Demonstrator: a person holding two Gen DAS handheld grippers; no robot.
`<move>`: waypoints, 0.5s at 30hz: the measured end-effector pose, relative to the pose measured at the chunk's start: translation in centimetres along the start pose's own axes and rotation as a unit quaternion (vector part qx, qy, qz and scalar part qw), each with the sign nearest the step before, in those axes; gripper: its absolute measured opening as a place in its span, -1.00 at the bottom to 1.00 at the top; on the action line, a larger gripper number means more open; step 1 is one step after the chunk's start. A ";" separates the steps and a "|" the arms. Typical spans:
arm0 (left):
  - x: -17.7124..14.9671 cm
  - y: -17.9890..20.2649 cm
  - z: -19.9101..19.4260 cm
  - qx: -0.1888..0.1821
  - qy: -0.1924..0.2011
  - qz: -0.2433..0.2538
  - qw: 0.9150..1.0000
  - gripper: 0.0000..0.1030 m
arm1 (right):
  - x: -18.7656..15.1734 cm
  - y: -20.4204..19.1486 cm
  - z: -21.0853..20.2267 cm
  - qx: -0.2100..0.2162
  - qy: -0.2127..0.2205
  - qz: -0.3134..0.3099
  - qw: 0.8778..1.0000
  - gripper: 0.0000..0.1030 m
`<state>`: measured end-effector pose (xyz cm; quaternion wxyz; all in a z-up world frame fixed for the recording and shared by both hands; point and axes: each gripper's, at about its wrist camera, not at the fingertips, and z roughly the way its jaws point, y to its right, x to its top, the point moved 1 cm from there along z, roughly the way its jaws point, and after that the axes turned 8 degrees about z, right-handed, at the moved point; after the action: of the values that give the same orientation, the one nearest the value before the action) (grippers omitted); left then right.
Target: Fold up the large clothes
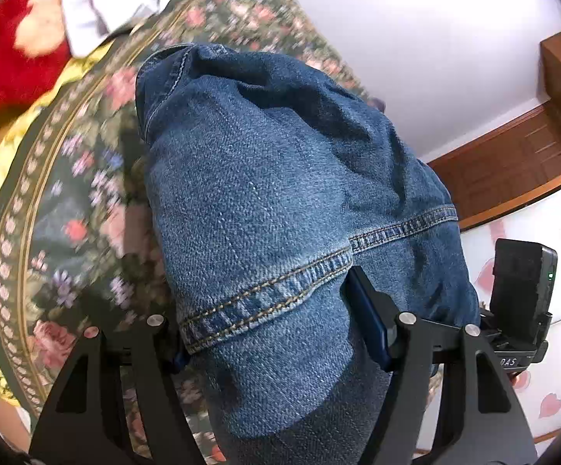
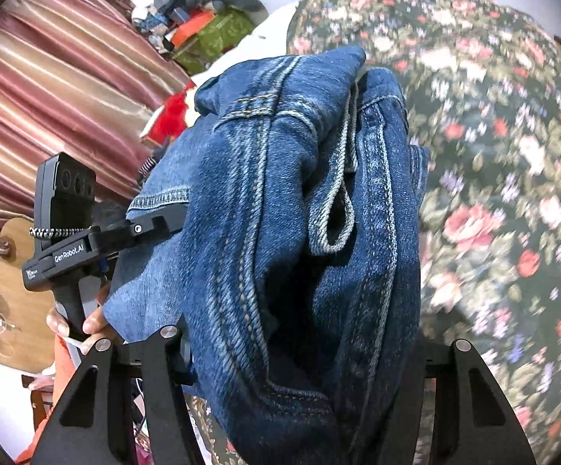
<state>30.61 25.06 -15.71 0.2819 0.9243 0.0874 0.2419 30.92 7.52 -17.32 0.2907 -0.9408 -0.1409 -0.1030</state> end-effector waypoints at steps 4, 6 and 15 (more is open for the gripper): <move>-1.5 -2.2 1.6 0.019 -0.022 0.006 1.000 0.33 | -0.9 0.8 3.4 -0.009 -0.028 0.020 0.999 0.11; -2.4 -3.2 2.8 0.025 -0.034 0.003 0.999 0.33 | -1.3 1.3 4.9 -0.019 -0.043 0.029 0.998 0.10; -6.4 -7.3 5.9 0.031 -0.051 -0.011 0.998 0.45 | -3.2 2.6 8.4 -0.046 -0.093 0.005 0.995 0.09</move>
<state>27.82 26.35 -26.66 0.2593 0.9428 0.0906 0.1889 29.68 9.69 -26.34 0.2333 -0.9594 -0.1574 -0.0203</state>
